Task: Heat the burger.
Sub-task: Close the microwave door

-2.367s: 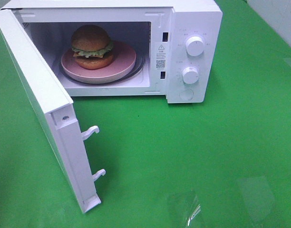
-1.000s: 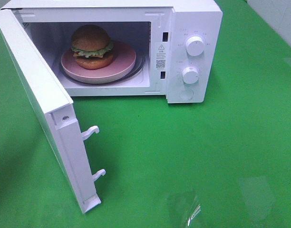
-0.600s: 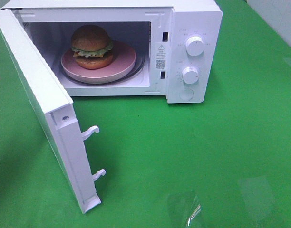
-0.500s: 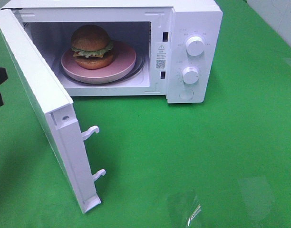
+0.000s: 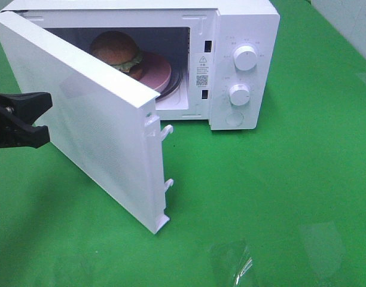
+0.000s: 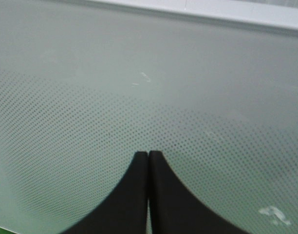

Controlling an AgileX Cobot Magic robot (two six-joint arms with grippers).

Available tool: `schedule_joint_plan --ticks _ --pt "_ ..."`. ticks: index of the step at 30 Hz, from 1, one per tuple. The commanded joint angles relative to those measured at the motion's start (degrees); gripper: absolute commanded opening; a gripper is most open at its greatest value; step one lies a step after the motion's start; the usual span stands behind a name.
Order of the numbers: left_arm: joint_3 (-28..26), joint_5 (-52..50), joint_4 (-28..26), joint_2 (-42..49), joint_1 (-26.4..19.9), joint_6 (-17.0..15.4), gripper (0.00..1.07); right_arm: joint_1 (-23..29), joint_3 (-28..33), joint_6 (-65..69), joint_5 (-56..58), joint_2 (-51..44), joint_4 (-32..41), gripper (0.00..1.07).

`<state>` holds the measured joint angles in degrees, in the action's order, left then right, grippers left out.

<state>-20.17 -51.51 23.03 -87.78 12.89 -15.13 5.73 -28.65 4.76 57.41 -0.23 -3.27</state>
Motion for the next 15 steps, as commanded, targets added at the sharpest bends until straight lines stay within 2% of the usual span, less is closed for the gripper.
schedule_joint_plan --ticks 1,4,11,13,15 --pt "-0.92 -0.97 -2.92 -0.40 1.72 0.74 0.00 -0.34 0.06 -0.11 0.17 -1.55 -0.29 0.76" --pt "-2.64 -0.74 -4.35 -1.55 4.47 0.74 0.00 -0.34 0.06 -0.11 0.17 -1.55 -0.29 0.76" --pt "-6.07 -0.69 -7.16 -4.13 7.73 1.20 0.00 -0.34 0.06 -0.11 0.17 -1.55 -0.29 0.76" --pt "-7.05 -0.69 -8.19 -5.10 9.05 1.78 0.00 -0.34 0.06 -0.11 0.17 -1.55 -0.29 0.76" --pt "-9.80 -0.40 -11.52 -7.33 11.92 3.50 0.00 -0.34 0.06 -0.11 0.17 -1.55 -0.29 0.76"
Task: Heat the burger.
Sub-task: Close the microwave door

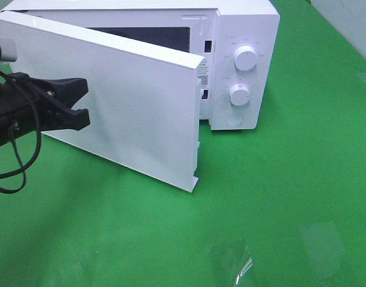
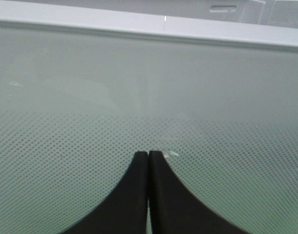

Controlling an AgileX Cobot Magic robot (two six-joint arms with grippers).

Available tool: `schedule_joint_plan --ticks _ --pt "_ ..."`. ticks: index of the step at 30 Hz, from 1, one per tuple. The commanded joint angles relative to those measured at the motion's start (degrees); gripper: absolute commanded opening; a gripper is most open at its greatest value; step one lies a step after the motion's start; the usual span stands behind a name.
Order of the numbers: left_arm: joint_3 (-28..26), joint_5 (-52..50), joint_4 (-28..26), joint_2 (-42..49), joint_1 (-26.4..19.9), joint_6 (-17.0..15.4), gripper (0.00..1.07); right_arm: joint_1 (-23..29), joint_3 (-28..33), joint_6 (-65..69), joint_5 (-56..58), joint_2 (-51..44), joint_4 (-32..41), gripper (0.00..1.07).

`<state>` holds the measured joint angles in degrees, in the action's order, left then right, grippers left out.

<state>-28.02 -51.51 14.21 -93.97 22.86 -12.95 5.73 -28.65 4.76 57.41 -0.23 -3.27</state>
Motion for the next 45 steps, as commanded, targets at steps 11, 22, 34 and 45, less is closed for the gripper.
schedule_joint_plan --ticks 11,22,34,45 --pt "-10.08 2.58 -5.10 -6.25 6.70 2.86 0.00 -0.34 0.06 -0.11 0.17 -1.55 -0.29 0.76" --pt "-16.79 4.81 -6.47 -10.14 7.56 3.04 0.00 -0.34 0.06 -0.11 0.17 -1.55 -0.29 0.76" --pt "-26.24 6.99 -7.33 -15.18 7.85 2.86 0.00 -0.34 0.06 -0.11 0.17 -1.55 -0.29 0.76" --pt "-33.23 9.17 -9.91 -19.71 7.85 2.86 0.00 -0.34 0.06 -0.11 0.17 -1.55 -0.29 0.76"
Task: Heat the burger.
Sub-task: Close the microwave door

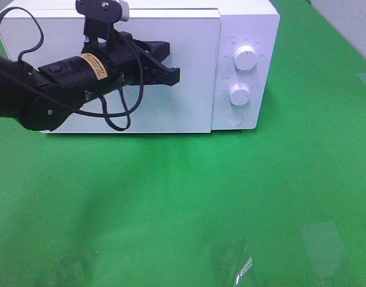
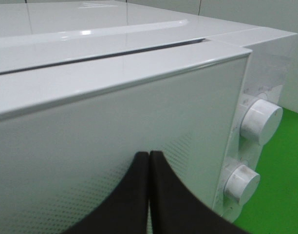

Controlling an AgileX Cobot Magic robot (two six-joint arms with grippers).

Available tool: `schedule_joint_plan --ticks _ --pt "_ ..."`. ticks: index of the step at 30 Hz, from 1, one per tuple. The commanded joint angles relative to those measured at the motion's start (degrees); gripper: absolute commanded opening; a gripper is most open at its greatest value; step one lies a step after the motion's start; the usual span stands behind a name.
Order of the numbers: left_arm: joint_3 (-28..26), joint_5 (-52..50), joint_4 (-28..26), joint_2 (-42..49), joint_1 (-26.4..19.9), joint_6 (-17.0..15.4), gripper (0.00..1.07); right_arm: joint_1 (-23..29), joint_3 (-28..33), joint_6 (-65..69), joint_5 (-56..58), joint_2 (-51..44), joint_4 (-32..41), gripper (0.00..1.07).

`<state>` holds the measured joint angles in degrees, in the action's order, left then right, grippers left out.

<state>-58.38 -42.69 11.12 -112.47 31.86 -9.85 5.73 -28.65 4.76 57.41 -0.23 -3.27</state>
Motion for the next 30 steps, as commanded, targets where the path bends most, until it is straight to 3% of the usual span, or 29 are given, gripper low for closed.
schedule_joint_plan --ticks 1,13,22,25,26,27,28,29,30 --pt "-3.95 0.57 -8.02 -1.89 -1.15 -0.06 0.00 -0.34 0.06 -0.11 0.17 -1.55 -0.29 0.76" --pt "-4.98 4.93 -6.99 -2.01 0.57 -0.23 0.00 -0.34 0.06 -0.29 0.17 -1.55 -0.23 0.76" --pt "1.49 13.58 -7.05 4.41 5.16 -0.23 0.00 -0.34 0.06 -0.57 0.17 -1.55 -0.11 0.76" --pt "4.58 16.56 -7.05 6.76 5.79 -0.23 0.08 -0.34 0.06 -0.57 0.17 -1.55 -0.11 0.76" --pt "7.10 20.68 -7.05 9.28 5.79 -0.46 0.20 -0.34 0.06 -0.52 0.17 -1.55 -0.11 0.76" --pt "7.10 20.68 -7.05 9.28 5.79 -0.46 0.20 -0.34 0.06 -0.52 0.17 -1.55 -0.11 0.76" --pt "7.96 22.17 -7.05 10.26 5.79 -0.57 0.39 -0.34 0.06 -0.52 0.17 -1.55 -0.11 0.76" --pt "7.96 22.17 -7.05 10.26 5.79 -0.57 0.39 -0.34 0.06 -0.52 0.17 -1.55 -0.11 0.76" --pt "9.45 24.64 -7.05 11.92 5.79 -0.57 0.64 -0.34 0.06 -0.52 0.17 -1.55 -0.11 0.76"
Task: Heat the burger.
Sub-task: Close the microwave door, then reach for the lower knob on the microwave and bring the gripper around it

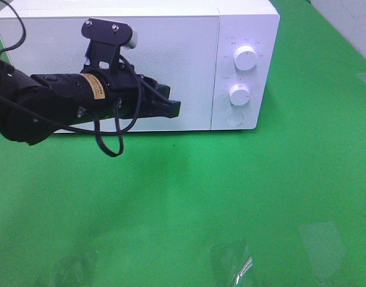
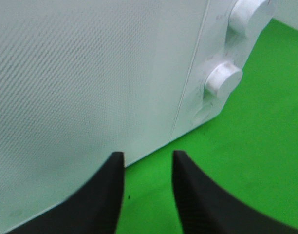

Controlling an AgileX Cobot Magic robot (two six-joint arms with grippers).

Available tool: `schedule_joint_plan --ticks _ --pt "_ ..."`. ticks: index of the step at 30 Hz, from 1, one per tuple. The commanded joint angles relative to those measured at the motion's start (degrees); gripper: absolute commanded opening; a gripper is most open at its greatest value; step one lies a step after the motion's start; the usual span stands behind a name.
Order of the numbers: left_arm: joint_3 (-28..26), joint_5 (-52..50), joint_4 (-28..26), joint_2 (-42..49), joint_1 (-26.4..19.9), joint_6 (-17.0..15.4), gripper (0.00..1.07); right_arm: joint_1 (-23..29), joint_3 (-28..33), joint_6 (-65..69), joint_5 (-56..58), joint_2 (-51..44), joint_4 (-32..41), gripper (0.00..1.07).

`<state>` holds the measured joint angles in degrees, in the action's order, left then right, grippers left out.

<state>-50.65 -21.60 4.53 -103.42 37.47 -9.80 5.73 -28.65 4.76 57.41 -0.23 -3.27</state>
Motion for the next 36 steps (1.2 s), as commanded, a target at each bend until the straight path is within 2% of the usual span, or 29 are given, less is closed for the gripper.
schedule_joint_plan --ticks 1,2,3,4,5,6,8,11,12,13,14,15,19,22,26,27,30,31,32,33,34,35,36 --pt "2.86 6.53 -0.80 4.53 0.17 -0.80 0.90 -0.34 0.06 -0.52 0.17 -1.55 -0.11 0.76" --pt "2.86 6.53 -0.80 4.53 0.17 -0.80 0.90 -0.34 0.06 -0.52 0.17 -1.55 -0.11 0.76" --pt "3.09 9.51 -1.03 5.16 0.17 -0.80 1.00 -0.34 0.06 -0.52 0.17 -1.55 -0.11 0.76" --pt "3.09 9.51 -1.03 5.16 0.17 -0.80 1.00 -0.34 0.06 -0.52 0.17 -1.55 -0.11 0.76" --pt "3.09 14.38 -1.32 6.76 0.17 -0.80 1.01 -0.34 0.06 -0.52 0.17 -1.55 -0.11 0.76" --pt "3.09 14.38 -1.32 6.76 0.17 -0.80 1.01 -0.34 0.06 -0.52 0.17 -1.55 -0.11 0.76" --pt "3.09 25.55 -1.83 9.85 0.17 -0.80 1.00 -0.34 0.06 -0.52 0.17 -1.55 -0.11 0.76" --pt "3.09 27.96 -2.01 10.66 0.17 -0.80 1.00 -0.34 0.06 -0.52 0.17 -1.55 -0.11 0.76" --pt "3.09 33.98 -2.01 12.55 0.17 -0.69 1.00 -0.34 0.06 -0.52 0.17 -1.55 -0.11 0.76" --pt "3.09 33.98 -2.01 12.55 0.17 -0.69 1.00 -0.34 0.06 -0.52 0.17 -1.55 -0.11 0.76" --pt "3.09 40.11 -2.01 14.32 0.17 -0.52 1.00 -0.34 0.06 -0.52 0.17 -1.55 -0.11 0.76" --pt "3.09 40.11 -2.01 14.32 0.17 -0.52 1.00 -0.34 0.06 -0.52 0.17 -1.55 -0.11 0.76" --pt "3.09 52.94 -2.12 19.19 -0.29 -0.52 1.00 -0.34 0.06 -0.52 0.17 -1.55 -0.11 0.76" --pt "3.09 55.63 -2.41 20.51 -1.38 -0.52 1.00 -0.34 0.06 -0.52 0.17 -1.55 -0.11 0.76" --pt "3.09 61.13 -2.69 23.03 -4.87 -0.40 1.00 -0.34 0.06 -0.52 0.17 -1.55 -0.11 0.76" --pt "3.09 63.83 -2.75 24.35 -7.56 -0.29 1.00 -0.34 0.06 -0.52 0.17 -1.55 -0.11 0.76" --pt "3.09 64.97 -2.75 25.15 -9.05 -0.11 1.00 -0.34 0.06 -0.52 0.17 -1.55 -0.11 0.76" --pt "3.09 66.92 -2.69 26.76 -11.97 0.00 1.00 -0.34 0.06 -0.52 0.17 -1.55 -0.11 0.76" --pt "3.09 66.92 -2.69 26.76 -11.97 0.00 1.00 -0.34 0.06 -0.52 0.17 -1.55 -0.11 0.76" --pt "3.09 68.70 -2.64 28.53 -15.47 0.34 1.00 -0.34 0.06 -0.52 0.17 -1.55 -0.11 0.76" --pt "3.09 70.13 -2.64 29.97 -18.56 1.32 1.00 -0.34 0.06 -0.52 0.17 -1.55 -0.11 0.76" --pt "3.09 70.13 -2.64 29.97 -18.56 1.32 1.00 -0.34 0.06 -0.52 0.17 -1.55 -0.11 0.76" --pt "3.09 71.85 -2.64 31.86 -21.43 2.58 1.00 -0.34 0.06 -0.52 0.17 -1.55 -0.11 0.76"
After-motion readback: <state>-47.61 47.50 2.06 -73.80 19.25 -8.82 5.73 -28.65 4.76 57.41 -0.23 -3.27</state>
